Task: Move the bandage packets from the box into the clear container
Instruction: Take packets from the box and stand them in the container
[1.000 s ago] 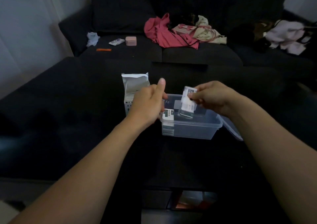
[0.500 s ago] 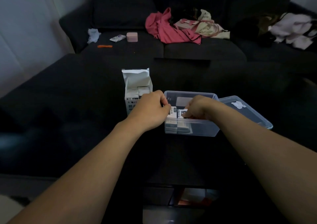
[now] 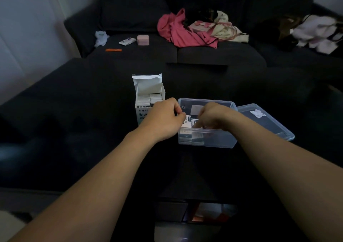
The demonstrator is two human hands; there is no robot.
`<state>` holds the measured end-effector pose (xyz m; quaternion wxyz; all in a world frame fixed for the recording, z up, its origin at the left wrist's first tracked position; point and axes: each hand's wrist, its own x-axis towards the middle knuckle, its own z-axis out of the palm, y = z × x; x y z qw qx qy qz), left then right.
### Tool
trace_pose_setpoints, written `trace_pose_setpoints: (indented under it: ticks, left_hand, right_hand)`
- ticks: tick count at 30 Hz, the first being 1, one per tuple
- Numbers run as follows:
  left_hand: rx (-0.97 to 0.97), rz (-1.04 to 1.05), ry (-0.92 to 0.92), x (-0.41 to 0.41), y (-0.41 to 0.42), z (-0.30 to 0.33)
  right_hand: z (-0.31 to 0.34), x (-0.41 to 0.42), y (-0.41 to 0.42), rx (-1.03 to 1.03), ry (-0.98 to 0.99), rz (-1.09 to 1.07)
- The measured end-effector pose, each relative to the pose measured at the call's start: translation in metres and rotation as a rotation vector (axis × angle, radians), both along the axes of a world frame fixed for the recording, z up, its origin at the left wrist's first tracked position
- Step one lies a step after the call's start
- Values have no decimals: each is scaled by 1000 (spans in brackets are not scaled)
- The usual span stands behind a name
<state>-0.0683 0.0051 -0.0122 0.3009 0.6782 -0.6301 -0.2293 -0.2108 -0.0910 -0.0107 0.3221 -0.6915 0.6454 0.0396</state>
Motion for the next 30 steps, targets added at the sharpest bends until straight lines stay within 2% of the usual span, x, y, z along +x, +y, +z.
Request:
trace_pose_setpoints:
  ticks: [15,20,28,30]
  left_hand:
    - [-48,17,-23,5,2,3]
    - [-50,7,-11,4,4,4]
    - [-42,27,-3,6,6,8]
    - [-139,65,23,10,7,14]
  right_hand:
    - [6,-5,-2,-37,-56,1]
    - [2,-4,1,-51,25,39]
    - [9,-4,-1,-59,2,-25]
    - [22,-6,3,-103,-78,-56]
